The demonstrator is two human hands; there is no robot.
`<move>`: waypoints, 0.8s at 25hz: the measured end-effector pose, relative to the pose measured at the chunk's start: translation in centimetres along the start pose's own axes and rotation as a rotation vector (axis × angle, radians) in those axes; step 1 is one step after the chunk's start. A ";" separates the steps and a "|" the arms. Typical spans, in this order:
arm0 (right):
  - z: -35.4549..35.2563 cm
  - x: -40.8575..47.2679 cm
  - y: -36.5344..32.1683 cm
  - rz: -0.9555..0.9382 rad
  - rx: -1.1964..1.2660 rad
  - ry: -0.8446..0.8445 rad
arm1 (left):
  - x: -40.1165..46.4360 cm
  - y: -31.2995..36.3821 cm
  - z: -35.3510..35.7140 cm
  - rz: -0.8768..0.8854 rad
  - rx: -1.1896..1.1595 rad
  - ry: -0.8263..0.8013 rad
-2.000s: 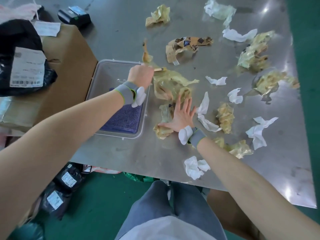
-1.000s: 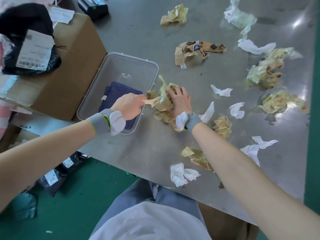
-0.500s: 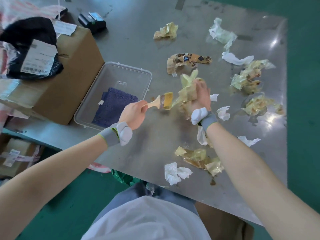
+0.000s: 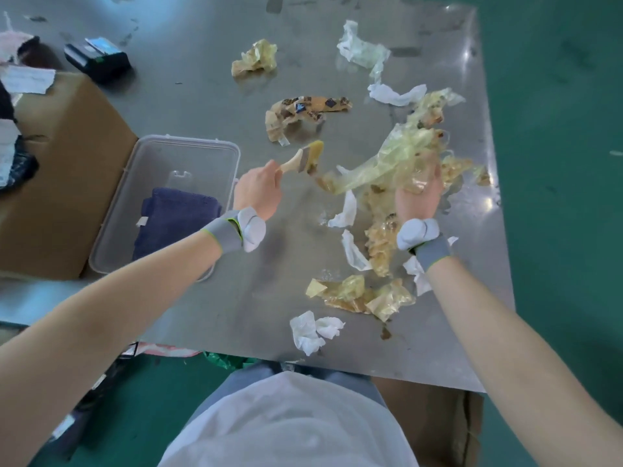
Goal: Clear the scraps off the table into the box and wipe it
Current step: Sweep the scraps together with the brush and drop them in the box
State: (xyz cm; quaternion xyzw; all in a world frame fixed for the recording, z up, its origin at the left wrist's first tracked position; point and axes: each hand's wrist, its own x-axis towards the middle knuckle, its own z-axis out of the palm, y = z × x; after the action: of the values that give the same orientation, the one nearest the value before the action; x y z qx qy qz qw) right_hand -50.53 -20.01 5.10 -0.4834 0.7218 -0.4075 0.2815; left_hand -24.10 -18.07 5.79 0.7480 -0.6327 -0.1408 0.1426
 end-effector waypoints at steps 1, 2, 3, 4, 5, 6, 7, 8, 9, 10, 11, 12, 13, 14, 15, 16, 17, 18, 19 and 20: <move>-0.1 -0.3 1.0 -0.069 -0.100 0.003 | 0.5 0.6 0.2 0.016 0.027 -0.009; -0.4 -1.2 2.0 -0.127 -0.207 -0.010 | 1.0 1.3 0.5 0.031 0.056 -0.020; -0.6 -1.4 3.1 -0.170 -0.318 -0.037 | 1.6 2.1 0.7 0.043 0.083 -0.033; -0.7 -1.5 3.6 -0.148 -0.411 -0.075 | 2.2 3.0 1.1 0.059 0.111 -0.053; -0.4 -1.5 4.4 -0.111 -0.483 -0.132 | 2.7 3.9 1.5 0.078 0.144 -0.074; 0.0 -1.6 4.8 -0.064 -0.526 -0.202 | 3.0 4.6 1.7 0.097 0.178 -0.093; 0.2 -1.7 5.3 -0.034 -0.552 -0.253 | 3.3 5.4 2.1 0.114 0.211 -0.117; 0.3 -1.8 5.7 -0.004 -0.560 -0.294 | 3.6 6.2 2.3 0.126 0.238 -0.141; 0.4 -1.9 5.8 0.019 -0.559 -0.324 | 3.8 6.8 2.5 0.137 0.264 -0.160; 0.4 -2.0 5.8 0.037 -0.568 -0.361 | 4.0 7.3 2.6 0.155 0.290 -0.170; 0.4 -2.1 5.8 0.048 -0.589 -0.406 | 4.2 7.8 2.6 0.177 0.317 -0.175; 0.3 -2.2 5.6 0.041 -0.616 -0.447 | 4.4 8.2 2.6 0.203 0.347 -0.178; 0.3 -2.3 5.5 0.027 -0.630 -0.475 | 4.6 8.6 2.5 0.234 0.382 -0.184; 0.2 -2.4 5.5 0.012 -0.631 -0.494 | 4.8 9.0 2.5 0.267 0.420 -0.201; 0.1 -2.3 5.5 0.011 -0.622 -0.511 | 4.9 9.3 2.5 0.300 0.456 -0.221; 0.1 -2.3 5.6 0.010 -0.614 -0.533 | 4.8 9.5 2.6 0.331 0.489 -0.239; 0.3 -2.2 5.8 0.009 -0.614 -0.558 | 4.8 9.6 2.6 0.354 0.519 -0.257; 0.5 -2.1 5.9 0.005 -0.628 -0.579 | 4.7 9.7 2.6 0.373 0.541 -0.272; 0.9 -2.1 5.9 0.003 -0.646 -0.590 | 4.6 9.6 2.6 0.392 0.552 -0.285; 1.2 -2.1 6.0 -0.002 -0.669 -0.591 | 4.5 9.4 2.6 0.408 0.553 -0.301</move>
State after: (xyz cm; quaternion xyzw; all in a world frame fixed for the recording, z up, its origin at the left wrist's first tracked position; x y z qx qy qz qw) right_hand -51.55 -17.22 -0.67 -0.6443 0.7020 0.0035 0.3033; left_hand -32.89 -24.10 6.92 0.5879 -0.7966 -0.0417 -0.1343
